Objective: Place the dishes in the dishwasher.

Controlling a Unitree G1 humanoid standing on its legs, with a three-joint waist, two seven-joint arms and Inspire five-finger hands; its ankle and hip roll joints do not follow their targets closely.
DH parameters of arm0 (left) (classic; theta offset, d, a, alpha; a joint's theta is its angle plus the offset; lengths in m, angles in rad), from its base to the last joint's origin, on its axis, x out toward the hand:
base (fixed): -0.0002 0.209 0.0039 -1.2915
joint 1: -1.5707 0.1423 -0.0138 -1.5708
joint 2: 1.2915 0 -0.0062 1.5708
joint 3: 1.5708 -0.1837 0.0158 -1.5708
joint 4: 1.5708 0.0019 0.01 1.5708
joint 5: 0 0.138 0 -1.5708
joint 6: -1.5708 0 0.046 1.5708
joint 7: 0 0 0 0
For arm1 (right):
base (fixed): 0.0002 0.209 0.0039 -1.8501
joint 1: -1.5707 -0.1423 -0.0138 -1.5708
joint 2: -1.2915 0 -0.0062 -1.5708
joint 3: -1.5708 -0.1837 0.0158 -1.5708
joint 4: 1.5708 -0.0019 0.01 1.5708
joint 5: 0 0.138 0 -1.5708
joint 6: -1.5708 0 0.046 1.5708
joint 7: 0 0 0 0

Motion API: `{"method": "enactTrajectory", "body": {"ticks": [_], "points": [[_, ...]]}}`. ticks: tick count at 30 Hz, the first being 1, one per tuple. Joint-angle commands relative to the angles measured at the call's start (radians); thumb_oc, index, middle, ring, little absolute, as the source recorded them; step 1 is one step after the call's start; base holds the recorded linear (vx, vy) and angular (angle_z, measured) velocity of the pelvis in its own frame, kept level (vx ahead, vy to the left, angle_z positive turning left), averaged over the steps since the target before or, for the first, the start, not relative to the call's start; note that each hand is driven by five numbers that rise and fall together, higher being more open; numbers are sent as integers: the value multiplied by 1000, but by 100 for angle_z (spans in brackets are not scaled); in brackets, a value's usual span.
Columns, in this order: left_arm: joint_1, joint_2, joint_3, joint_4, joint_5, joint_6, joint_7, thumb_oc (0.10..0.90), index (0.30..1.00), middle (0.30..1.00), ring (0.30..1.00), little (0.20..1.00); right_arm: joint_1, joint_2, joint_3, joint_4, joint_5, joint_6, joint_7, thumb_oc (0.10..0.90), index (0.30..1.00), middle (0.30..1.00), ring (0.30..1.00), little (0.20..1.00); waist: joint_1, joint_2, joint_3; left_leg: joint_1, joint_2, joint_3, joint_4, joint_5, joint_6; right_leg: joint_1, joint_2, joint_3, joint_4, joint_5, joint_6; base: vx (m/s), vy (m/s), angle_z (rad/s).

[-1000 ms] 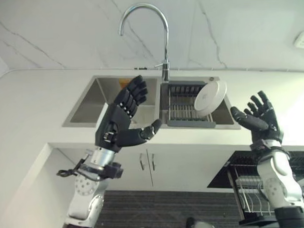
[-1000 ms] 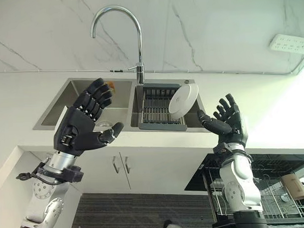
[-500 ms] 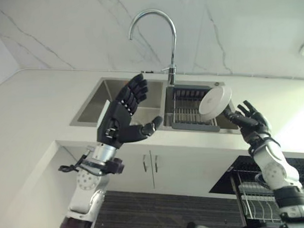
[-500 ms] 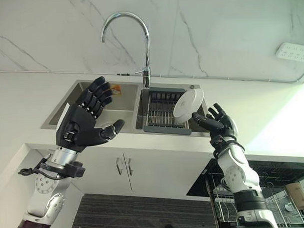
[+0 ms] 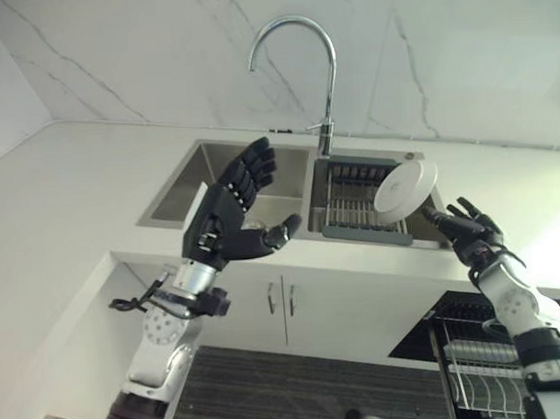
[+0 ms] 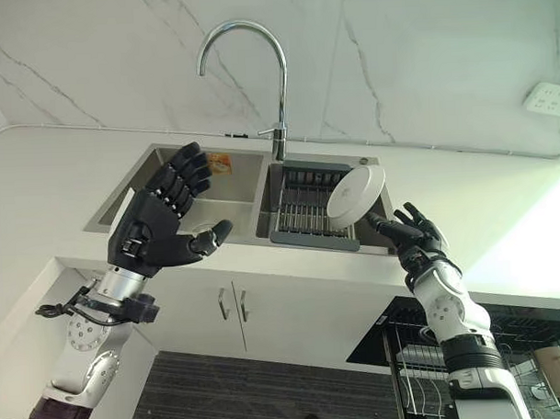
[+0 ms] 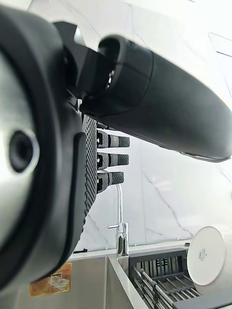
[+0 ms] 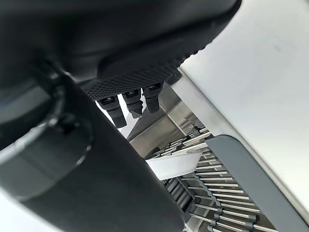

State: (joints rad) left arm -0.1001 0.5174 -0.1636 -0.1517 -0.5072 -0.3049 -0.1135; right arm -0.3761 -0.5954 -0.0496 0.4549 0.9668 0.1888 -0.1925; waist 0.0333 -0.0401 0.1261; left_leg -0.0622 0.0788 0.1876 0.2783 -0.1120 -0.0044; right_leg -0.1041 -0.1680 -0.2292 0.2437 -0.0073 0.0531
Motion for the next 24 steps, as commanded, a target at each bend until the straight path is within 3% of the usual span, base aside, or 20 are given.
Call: {"method": "enactTrajectory", "body": {"ticks": [1, 24], "points": [[-107, 27, -7, -65, -49, -76, 26, 800, 900, 900, 900, 900, -180, -102, -23, 17, 44, -66, 26, 800, 900, 900, 900, 900, 27, 0, -43, 18, 29, -60, 22, -137, -48, 91, -31, -18, 56, -184, 80, 0, 0, 0], [-117, 61, -14, -52, -73, -72, 51, 800, 900, 900, 900, 900, -329, -189, 41, 219, 59, -28, 106, 800, 900, 900, 900, 900, 68, -1, -47, 10, 27, -81, 22, -123, -58, 108, -36, -56, 56, -193, 70, 4, -1, 4]]}}
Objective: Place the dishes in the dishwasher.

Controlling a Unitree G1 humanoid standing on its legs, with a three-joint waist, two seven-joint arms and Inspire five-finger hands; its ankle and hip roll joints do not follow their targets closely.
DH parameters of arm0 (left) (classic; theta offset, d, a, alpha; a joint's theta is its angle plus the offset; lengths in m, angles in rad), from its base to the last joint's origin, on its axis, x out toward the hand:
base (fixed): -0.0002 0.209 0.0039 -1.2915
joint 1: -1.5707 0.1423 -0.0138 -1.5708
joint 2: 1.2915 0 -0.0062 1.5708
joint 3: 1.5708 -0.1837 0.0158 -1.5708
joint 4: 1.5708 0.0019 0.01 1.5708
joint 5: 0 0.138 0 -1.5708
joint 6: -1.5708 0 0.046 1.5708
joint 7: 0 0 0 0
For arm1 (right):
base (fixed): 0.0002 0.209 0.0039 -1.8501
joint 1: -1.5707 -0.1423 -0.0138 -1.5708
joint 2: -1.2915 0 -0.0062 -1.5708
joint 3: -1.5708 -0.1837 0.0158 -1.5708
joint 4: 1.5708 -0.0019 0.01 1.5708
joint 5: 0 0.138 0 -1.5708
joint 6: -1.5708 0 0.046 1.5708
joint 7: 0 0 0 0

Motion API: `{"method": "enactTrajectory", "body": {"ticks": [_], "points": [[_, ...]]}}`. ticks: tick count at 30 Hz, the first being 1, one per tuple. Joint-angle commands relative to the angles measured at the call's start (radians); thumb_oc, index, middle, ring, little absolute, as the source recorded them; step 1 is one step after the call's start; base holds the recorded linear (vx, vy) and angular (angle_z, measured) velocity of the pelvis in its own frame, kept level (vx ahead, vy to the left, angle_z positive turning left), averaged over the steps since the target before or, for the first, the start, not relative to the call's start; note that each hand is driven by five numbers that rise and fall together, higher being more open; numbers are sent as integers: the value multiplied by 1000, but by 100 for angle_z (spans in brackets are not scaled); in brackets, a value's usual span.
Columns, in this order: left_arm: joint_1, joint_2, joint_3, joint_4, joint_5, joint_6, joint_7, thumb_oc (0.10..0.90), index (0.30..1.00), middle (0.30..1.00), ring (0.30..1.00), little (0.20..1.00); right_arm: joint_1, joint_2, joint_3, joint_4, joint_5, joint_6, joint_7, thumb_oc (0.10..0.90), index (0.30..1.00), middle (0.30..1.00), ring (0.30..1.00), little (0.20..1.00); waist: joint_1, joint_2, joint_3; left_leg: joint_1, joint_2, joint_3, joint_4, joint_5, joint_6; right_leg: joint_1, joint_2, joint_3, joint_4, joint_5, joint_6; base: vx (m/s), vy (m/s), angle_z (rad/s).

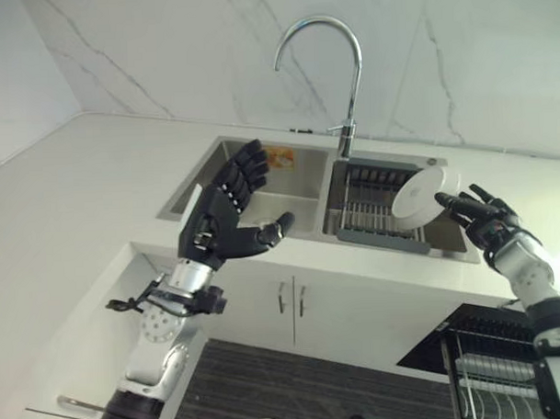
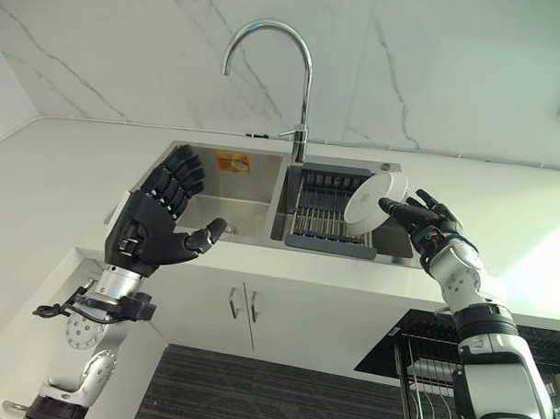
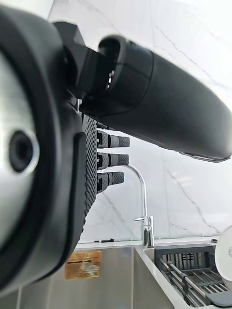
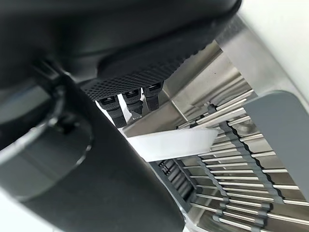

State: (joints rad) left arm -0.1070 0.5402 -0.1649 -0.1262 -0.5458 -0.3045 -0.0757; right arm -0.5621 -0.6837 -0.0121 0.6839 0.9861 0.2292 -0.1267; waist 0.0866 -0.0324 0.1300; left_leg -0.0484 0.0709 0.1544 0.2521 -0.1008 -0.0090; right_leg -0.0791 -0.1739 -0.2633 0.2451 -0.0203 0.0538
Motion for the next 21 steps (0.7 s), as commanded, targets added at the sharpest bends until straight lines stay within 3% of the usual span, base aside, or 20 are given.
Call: {"method": "enactTrajectory", "body": {"ticks": [1, 21], "points": [[-112, 37, -13, -77, -32, -71, 15, 800, 900, 900, 900, 900, -144, -99, 5, -7, 39, -69, 40, 800, 900, 900, 900, 900, 16, -9, -50, -4, 35, -49, 48, -133, -54, 83, -30, -23, 55, -180, 69, 13, -8, 5], [-115, 54, -2, -64, -40, -68, 28, 800, 900, 900, 900, 900, -170, -113, 14, 67, 52, -54, 44, 800, 900, 900, 900, 900, 30, -4, -46, -11, 44, -62, 48, -119, -66, 99, -25, -53, 55, -191, 55, 14, -13, 6]]}}
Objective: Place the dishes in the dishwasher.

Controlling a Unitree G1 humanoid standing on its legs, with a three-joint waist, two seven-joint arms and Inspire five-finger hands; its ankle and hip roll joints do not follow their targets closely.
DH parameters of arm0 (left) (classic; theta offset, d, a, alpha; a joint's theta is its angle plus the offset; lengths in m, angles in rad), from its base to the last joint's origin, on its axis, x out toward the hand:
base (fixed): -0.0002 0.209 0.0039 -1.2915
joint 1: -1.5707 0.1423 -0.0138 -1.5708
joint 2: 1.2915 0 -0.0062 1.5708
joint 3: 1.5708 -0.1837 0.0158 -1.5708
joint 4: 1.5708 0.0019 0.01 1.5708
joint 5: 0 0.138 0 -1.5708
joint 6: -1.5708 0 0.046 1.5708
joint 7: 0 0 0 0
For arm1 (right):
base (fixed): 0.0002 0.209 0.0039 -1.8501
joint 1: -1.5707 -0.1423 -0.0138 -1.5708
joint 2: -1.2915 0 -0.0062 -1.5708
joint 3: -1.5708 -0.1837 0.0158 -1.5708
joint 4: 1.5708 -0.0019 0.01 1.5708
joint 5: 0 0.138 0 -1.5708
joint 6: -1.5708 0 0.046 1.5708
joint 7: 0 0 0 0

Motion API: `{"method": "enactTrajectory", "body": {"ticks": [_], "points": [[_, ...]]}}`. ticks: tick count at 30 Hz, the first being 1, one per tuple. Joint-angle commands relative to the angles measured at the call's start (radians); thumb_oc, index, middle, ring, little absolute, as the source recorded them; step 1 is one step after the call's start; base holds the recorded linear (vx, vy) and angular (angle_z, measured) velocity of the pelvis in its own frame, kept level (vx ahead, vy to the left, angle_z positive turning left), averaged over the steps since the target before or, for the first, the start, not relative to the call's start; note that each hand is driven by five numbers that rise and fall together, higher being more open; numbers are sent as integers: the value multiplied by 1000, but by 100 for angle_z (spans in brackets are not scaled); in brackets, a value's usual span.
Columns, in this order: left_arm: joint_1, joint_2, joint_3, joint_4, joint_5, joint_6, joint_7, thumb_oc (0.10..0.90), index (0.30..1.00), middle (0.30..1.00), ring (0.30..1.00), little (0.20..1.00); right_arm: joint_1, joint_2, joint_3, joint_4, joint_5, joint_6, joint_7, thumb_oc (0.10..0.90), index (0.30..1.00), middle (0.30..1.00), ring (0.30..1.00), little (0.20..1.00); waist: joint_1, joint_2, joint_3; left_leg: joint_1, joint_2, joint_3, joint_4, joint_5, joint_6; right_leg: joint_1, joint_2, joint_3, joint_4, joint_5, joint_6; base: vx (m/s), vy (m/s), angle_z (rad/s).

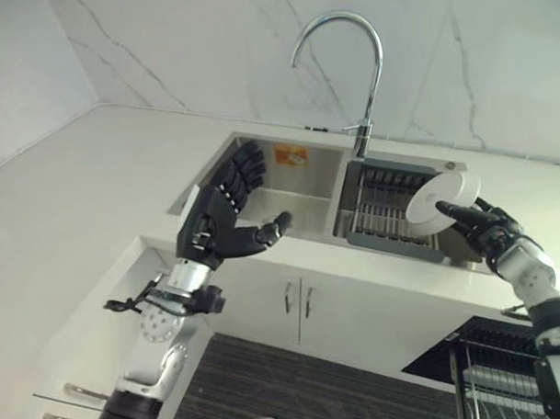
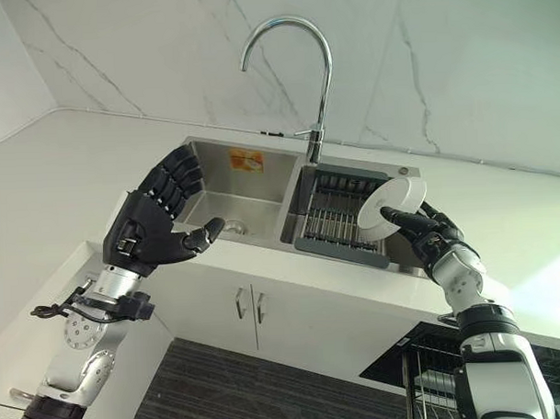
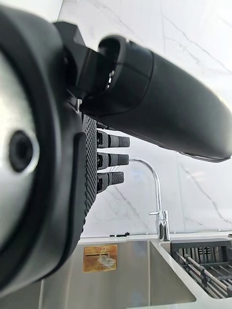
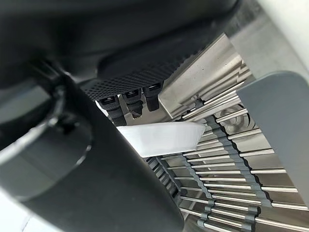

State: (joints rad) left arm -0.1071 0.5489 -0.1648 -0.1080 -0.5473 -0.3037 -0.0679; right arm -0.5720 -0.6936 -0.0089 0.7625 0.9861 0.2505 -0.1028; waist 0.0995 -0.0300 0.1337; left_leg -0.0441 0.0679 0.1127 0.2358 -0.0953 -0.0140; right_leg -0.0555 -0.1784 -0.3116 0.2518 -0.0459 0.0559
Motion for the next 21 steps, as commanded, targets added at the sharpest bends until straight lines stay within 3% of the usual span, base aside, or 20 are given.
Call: {"method": "enactTrajectory", "body": {"ticks": [1, 15, 21], "points": [[-115, 46, -3, -82, -38, -70, 23, 800, 900, 900, 900, 900, -162, -104, 13, -10, 53, -77, 19, 800, 900, 900, 900, 900, 18, -6, -49, -15, 48, -21, 64, -124, -61, 76, -20, -5, 48, -166, 52, 12, -22, 4], [-118, 55, 7, -76, -36, -68, 36, 800, 900, 900, 900, 900, -187, -119, 8, 31, 75, -102, 3, 800, 900, 900, 900, 900, 33, 1, -42, -23, 53, -46, 64, -106, -74, 96, -4, -37, 48, -182, 30, 15, -39, 10], [-108, 59, 22, -80, -42, -75, 37, 800, 900, 900, 900, 900, -196, -120, -7, 41, 90, -147, -34, 800, 900, 900, 900, 900, 45, 9, -39, -30, 56, -61, 64, -93, -82, 102, 1, -53, 48, -189, 18, -12, -40, 7]]}}
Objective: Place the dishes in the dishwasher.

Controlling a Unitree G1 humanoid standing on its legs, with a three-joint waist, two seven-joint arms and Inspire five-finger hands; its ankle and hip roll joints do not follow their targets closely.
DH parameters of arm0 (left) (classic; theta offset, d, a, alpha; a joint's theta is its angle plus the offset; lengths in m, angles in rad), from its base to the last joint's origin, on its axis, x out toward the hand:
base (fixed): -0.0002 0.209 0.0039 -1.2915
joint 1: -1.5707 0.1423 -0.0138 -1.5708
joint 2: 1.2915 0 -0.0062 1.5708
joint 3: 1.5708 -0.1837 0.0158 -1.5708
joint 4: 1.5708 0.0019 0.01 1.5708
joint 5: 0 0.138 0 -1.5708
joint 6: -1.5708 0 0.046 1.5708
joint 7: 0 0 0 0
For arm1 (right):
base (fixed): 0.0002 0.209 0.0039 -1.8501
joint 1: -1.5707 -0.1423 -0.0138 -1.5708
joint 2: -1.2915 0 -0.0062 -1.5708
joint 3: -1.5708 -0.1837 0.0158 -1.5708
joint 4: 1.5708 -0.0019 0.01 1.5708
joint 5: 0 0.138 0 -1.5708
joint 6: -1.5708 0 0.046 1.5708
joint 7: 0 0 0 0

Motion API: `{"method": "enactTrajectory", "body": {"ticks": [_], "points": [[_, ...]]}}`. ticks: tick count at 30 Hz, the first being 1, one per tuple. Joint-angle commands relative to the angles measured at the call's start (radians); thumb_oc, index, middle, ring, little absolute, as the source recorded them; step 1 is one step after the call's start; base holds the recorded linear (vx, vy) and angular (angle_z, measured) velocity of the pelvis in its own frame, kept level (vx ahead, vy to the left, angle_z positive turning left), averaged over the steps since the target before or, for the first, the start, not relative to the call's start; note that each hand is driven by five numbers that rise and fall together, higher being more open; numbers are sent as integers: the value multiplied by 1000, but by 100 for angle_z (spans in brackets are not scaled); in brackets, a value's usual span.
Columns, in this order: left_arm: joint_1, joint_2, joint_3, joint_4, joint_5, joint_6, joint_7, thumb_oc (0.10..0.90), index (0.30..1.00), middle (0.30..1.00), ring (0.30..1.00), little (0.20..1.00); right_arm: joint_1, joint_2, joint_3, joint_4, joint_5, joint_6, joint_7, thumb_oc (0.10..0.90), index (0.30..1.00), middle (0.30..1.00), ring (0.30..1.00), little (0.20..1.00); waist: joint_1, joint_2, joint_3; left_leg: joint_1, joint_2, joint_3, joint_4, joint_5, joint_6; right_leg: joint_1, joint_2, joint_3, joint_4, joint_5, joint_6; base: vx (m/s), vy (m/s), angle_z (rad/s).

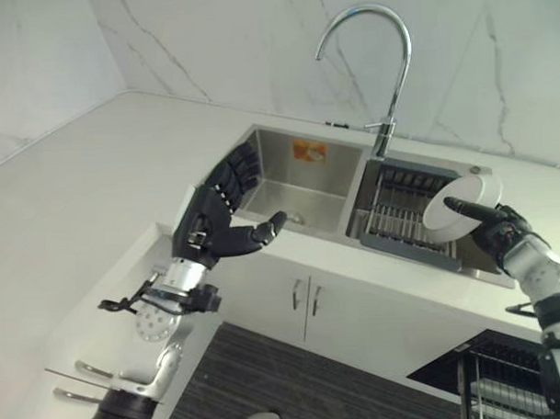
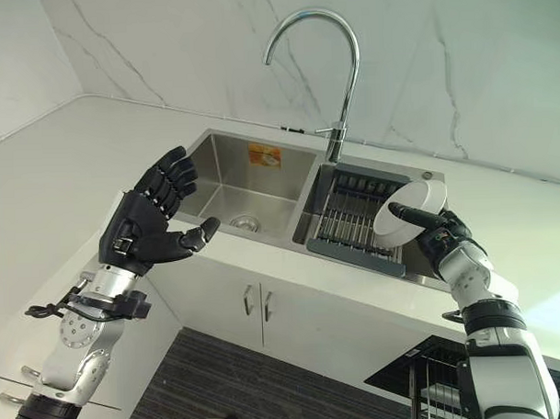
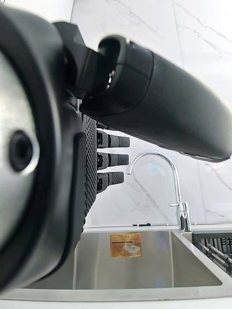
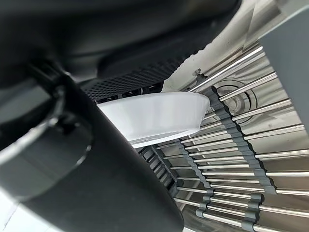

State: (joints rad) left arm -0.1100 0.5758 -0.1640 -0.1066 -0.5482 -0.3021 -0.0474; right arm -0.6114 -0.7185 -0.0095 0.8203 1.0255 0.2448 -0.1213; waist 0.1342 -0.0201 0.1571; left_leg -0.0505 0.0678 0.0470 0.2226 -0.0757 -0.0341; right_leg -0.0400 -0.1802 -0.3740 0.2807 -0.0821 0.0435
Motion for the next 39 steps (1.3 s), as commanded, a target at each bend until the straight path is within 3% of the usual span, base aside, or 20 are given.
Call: {"method": "enactTrajectory", "body": {"ticks": [1, 5, 6, 7, 9, 14, 15, 18, 20, 24, 30, 39], "points": [[-105, 33, 21, -79, -42, -79, 16, 800, 900, 900, 900, 900, -160, -94, -7, -17, 51, -146, -23, 800, 900, 900, 900, 900, 11, 0, -62, -25, 56, 3, 77, -111, -63, 87, 3, 8, 19, -153, 30, -21, -29, 6], [-108, 29, 18, -76, -39, -80, 26, 800, 900, 900, 900, 900, -171, -88, -11, -7, 47, -172, -53, 800, 900, 900, 900, 900, 17, 7, -60, -29, 56, -10, 77, -105, -70, 90, 6, 1, 19, -156, 23, -27, -18, 14], [-110, 28, 17, -74, -39, -81, 27, 800, 900, 900, 900, 900, -174, -87, -12, -1, 46, -175, -57, 748, 822, 822, 822, 822, 19, 8, -59, -30, 56, -12, 77, -103, -71, 91, 6, -1, 19, -156, 22, -35, -6, 15], [-111, 28, 16, -75, -38, -81, 30, 800, 900, 900, 900, 900, -177, -88, -13, 3, 43, -176, -61, 668, 702, 702, 702, 702, 20, 9, -58, -32, 56, -15, 77, -102, -72, 91, 6, -3, 19, -156, 21, -44, -7, 14], [-114, 26, 14, -72, -39, -84, 34, 800, 900, 900, 900, 900, -189, -90, -12, 21, 37, -175, -71, 400, 300, 300, 300, 300, 24, 12, -57, -37, 57, -22, 77, -98, -76, 90, 5, -8, 19, -157, 18, -68, -4, 10], [-105, 27, 19, -71, -50, -85, 23, 800, 900, 900, 900, 900, -196, -105, 1, 72, 5, -167, -61, 400, 300, 300, 300, 300, 35, 15, -56, -45, 59, -35, 77, -90, -85, 92, 5, -17, 19, -159, 14, -48, 9, 8], [-103, 28, 21, -70, -55, -86, 18, 800, 900, 900, 900, 900, -196, -117, 2, 82, -55, -178, -61, 400, 300, 300, 300, 300, 36, 15, -55, -47, 59, -38, 77, -88, -86, 91, 5, -17, 19, -159, 14, -52, 24, 2], [-93, 25, 16, -72, -55, -99, 16, 800, 900, 900, 900, 900, -205, -142, 33, 60, -246, -261, -144, 400, 300, 300, 300, 300, 34, 18, -50, -46, 59, -38, 77, -87, -87, 89, 4, -12, 19, -156, 16, -53, 44, 2], [-92, 19, 12, -70, -48, -106, 20, 800, 900, 900, 900, 900, -211, -145, 44, 39, -257, -267, -159, 400, 300, 300, 300, 300, 29, 19, -50, -48, 57, -37, 77, -87, -86, 82, 3, -8, 19, -153, 17, -42, 59, 1], [-82, 6, 16, -71, -52, -109, 32, 800, 900, 900, 900, 900, -182, -137, 31, -19, -341, -356, -203, 400, 300, 300, 300, 300, 12, 22, -48, -42, 54, -24, 77, -94, -79, 71, 0, 17, 19, -148, 26, -18, 74, -4], [-65, -1, 24, -85, -43, -102, 31, 800, 900, 900, 900, 900, -117, -122, 5, -193, -449, -417, -266, 400, 300, 300, 300, 300, -21, 22, -48, -36, 51, -5, 77, -106, -66, 53, 7, 61, 19, -142, 36, 6, 64, -14], [-36, -23, 50, -116, -18, -92, 9, 800, 900, 900, 900, 900, 55, -40, -72, -617, -587, -482, -369, 400, 300, 300, 300, 300, -82, 11, -47, -12, 29, 38, 77, -141, -28, 26, 2, 140, 19, -116, 67, 31, 92, -28]]}}
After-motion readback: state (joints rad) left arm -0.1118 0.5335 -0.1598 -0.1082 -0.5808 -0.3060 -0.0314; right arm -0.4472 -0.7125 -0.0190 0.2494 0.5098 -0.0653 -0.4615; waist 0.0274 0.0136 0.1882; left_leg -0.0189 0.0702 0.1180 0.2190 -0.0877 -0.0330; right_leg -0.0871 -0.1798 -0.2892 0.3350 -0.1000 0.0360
